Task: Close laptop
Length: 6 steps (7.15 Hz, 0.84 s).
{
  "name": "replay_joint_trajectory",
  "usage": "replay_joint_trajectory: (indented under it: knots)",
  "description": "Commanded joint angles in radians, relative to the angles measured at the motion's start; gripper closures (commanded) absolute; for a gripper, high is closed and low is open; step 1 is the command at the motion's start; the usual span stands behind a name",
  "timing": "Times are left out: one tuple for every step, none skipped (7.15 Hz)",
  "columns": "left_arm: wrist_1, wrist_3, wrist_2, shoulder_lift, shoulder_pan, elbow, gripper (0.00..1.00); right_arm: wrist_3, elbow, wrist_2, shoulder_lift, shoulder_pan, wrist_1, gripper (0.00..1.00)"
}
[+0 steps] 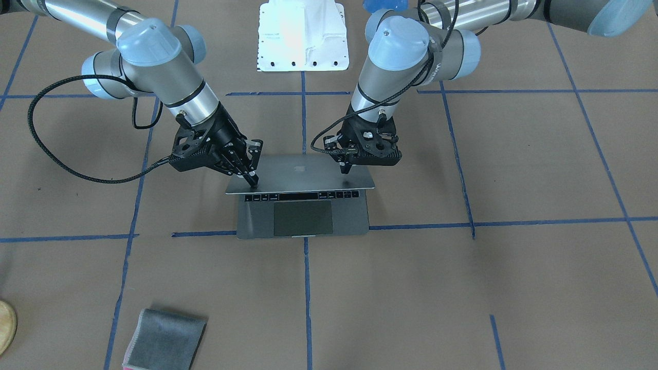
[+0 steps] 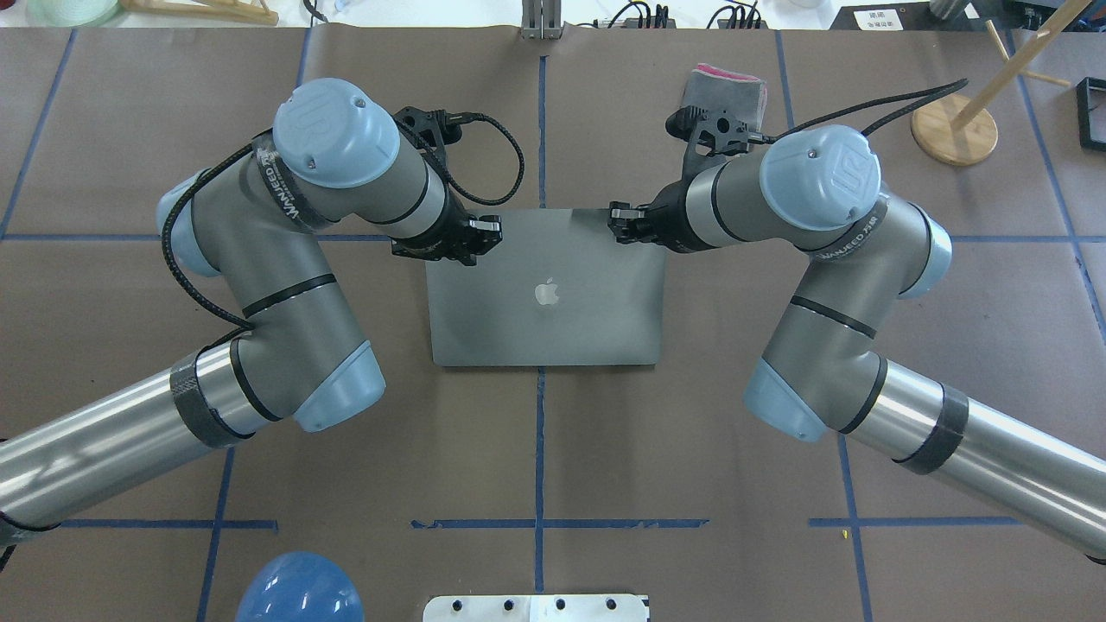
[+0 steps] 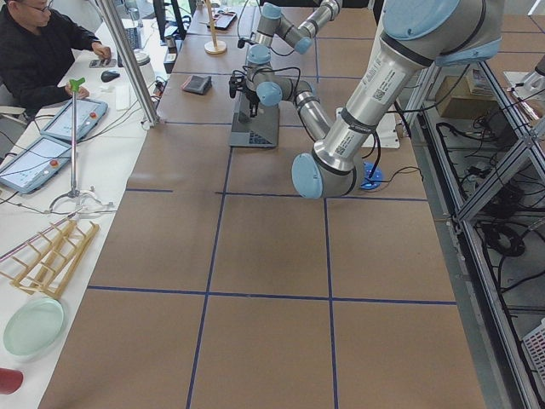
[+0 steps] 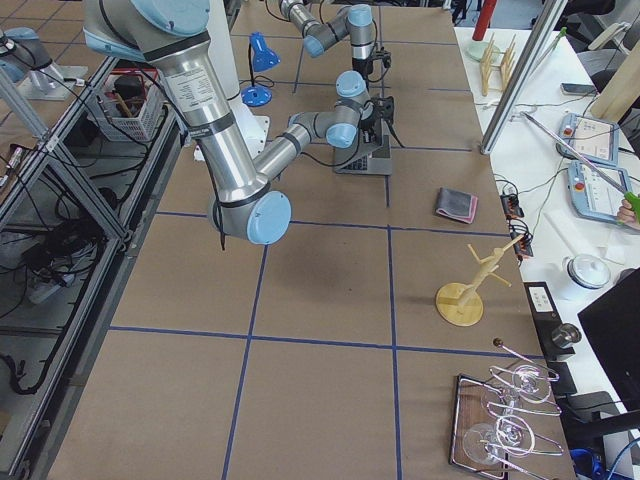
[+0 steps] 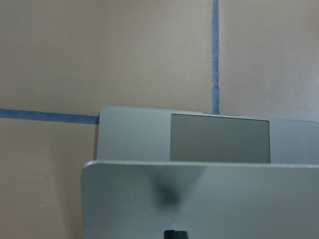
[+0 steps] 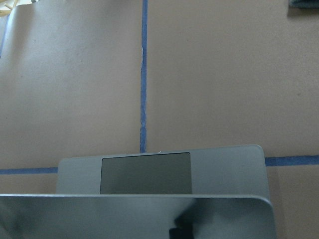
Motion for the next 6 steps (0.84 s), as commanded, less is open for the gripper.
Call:
replay_joint_trajectory:
  knots:
    - [-0.094,0.002,0.0,-0.032,-0.014,0.13,1.0,-0.007,-0.109,0.0,0.065,0.006,0.002,1.0]
    - [-0.099,0.002,0.0,-0.052,-0.016,0.175,1.0,-0.008,-0.14,0.002,0.079,0.006,0.002,1.0]
    - [-0.137,0.002,0.0,-0.055,-0.016,0.207,1.0,-0.008,-0.16,0.003,0.081,0.006,0.002,1.0]
    - [-0.168,0.002,0.0,-0.058,-0.016,0.245,1.0,-0.008,-0.166,0.02,0.085,0.017,0.003,1.0]
    - [-0.186,0.002,0.0,-0.063,-0.017,0.282,1.0,-0.008,-0.162,0.084,0.085,0.05,0.005,0.99]
    - [-0.208,0.002,0.0,-0.07,-0.017,0.316,1.0,-0.008,-0.159,0.109,0.085,0.069,0.005,0.99]
